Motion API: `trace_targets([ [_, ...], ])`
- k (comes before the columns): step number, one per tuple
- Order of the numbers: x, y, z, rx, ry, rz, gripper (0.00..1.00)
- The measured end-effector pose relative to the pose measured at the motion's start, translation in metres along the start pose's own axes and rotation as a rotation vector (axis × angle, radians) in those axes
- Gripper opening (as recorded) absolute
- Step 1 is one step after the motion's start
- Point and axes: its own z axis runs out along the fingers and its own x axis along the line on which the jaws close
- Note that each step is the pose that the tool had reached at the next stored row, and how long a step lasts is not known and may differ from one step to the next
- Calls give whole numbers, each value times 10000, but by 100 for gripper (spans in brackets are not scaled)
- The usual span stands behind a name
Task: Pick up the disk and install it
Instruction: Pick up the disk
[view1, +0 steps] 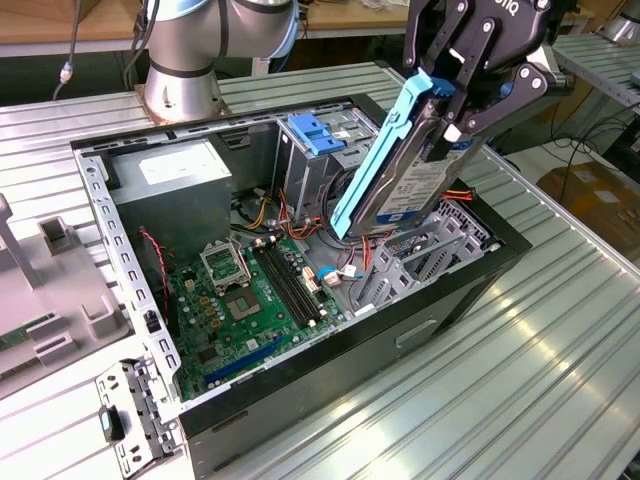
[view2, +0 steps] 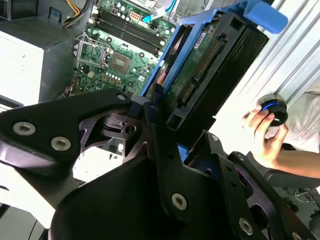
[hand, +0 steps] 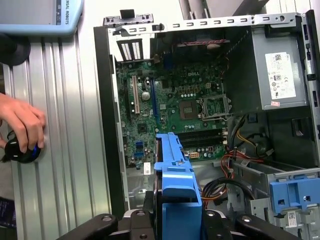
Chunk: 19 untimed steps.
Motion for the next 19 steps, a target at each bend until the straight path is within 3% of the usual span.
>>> trace_targets([
  [12,2,-186,-11,-15,1,1,36],
  [19,28,-354,-21,-48,-17,1,36],
])
